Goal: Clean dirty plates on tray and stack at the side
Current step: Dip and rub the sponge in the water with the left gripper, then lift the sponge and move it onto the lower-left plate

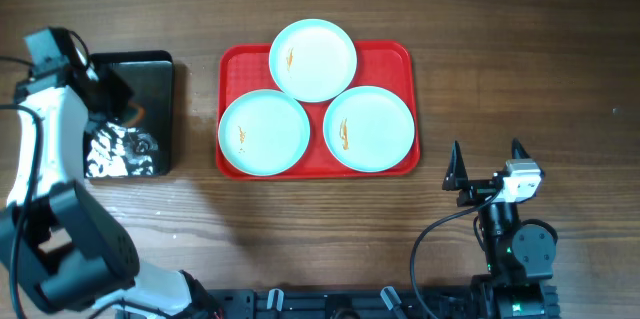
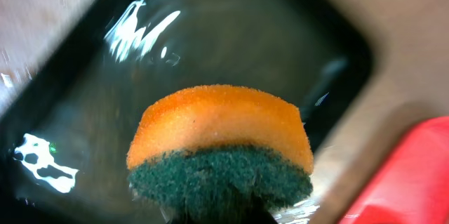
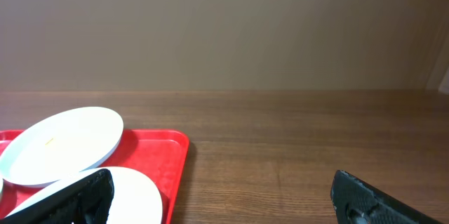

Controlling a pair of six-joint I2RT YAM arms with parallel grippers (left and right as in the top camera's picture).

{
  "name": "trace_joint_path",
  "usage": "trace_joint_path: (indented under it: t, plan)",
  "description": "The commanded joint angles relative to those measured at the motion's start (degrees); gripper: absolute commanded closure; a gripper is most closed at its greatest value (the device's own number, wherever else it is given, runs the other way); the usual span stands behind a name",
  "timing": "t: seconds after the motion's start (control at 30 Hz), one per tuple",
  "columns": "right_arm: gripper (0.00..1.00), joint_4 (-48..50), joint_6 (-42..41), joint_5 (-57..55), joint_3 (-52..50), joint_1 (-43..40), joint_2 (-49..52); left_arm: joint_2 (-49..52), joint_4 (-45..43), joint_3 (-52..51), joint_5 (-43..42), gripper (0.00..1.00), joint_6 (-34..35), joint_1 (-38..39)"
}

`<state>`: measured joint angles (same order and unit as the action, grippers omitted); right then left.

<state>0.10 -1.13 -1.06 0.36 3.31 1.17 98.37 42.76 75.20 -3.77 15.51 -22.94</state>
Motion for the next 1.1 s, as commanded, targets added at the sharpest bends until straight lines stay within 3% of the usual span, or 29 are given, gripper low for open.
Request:
trace_joint_path:
  t: [0.0,0.17,0.37,0.57,0.73,0.9,1.07]
  plan:
    - [0.0,0.3,1.0,1.0,-0.1,-0.3,-0.4,-10.0,-2.0,8.6,-3.5,0.96,-1.2,0.2]
    - [0.0,0.3,1.0,1.0,-0.1,-0.3,-0.4,-12.8,-0.7,8.5,-0.7,0.96,-6.6,0.2]
    - [0.0,0.3,1.0,1.0,-0.1,-0.3,-0.4,-2.9,2.6,0.3,1.0,0.96,-6.5,0.2]
    - [0.0,0.3,1.0,1.0,-0.1,-0.3,-0.4,-7.5,3.5,6.6,-5.1,0.96,-5.9,0.2]
    - [0.0,0.3,1.0,1.0,-0.1,-0.3,-0.4,-14.7,1.2,10.8,-19.6,0.96,-5.9,0.9]
    - [0.0,0.3,1.0,1.0,-0.1,-0.3,-0.4,-15.9,8.9,10.6,-21.7,0.96,-5.9,5.3]
    - [0.0,0.3,1.0,1.0,-0.1,-0.3,-0.4,-12.9,12.9,5.8,-21.7,0.96,-5.1,14.6]
